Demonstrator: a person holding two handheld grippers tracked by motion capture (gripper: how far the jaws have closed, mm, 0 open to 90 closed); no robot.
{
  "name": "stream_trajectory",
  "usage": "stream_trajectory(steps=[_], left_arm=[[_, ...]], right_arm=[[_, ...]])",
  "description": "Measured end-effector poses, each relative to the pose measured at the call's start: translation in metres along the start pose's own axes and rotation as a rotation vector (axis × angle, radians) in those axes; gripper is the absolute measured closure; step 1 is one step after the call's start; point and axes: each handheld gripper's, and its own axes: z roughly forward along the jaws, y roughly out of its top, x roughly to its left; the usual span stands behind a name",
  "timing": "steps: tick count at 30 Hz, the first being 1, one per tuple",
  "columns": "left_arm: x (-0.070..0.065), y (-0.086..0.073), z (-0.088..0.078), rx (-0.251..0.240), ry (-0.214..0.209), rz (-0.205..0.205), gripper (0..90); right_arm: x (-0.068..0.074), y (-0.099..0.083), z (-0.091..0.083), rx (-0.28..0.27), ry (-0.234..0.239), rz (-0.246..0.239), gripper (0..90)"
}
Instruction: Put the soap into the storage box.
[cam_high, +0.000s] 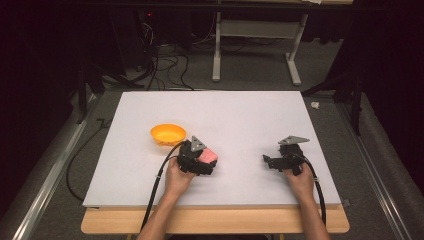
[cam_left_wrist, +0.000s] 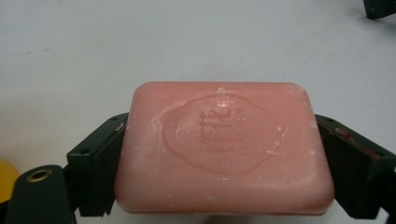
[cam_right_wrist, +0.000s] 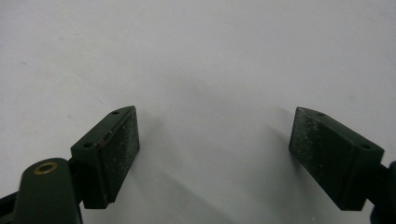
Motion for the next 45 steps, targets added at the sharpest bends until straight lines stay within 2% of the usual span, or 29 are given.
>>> stream_trajectory(steps=[10,19,27,45], left_arm=[[0.000,-0.003,-0.010,-0.014,-0.010,-0.012,13.4],[0.002,-0.004,-0.021,-0.012,0.002,-0.019,13.4],[0.002,-0.005,-0.031,-0.029,0.000,-0.023,13.4],[0.008,-0.013,-0.056,-0.064,0.010,-0.080,13.4]], right_arm=[[0.000,0.000,0.000,0.000,0.000,0.001,16.9],[0.000,0.000,0.000,0.000,-0.001,0.000,16.8],[0.000,0.000,0.000,0.000,0.000,0.005,16.8],[0.000,0.000,0.000,0.000,0.000,0.005,16.8]])
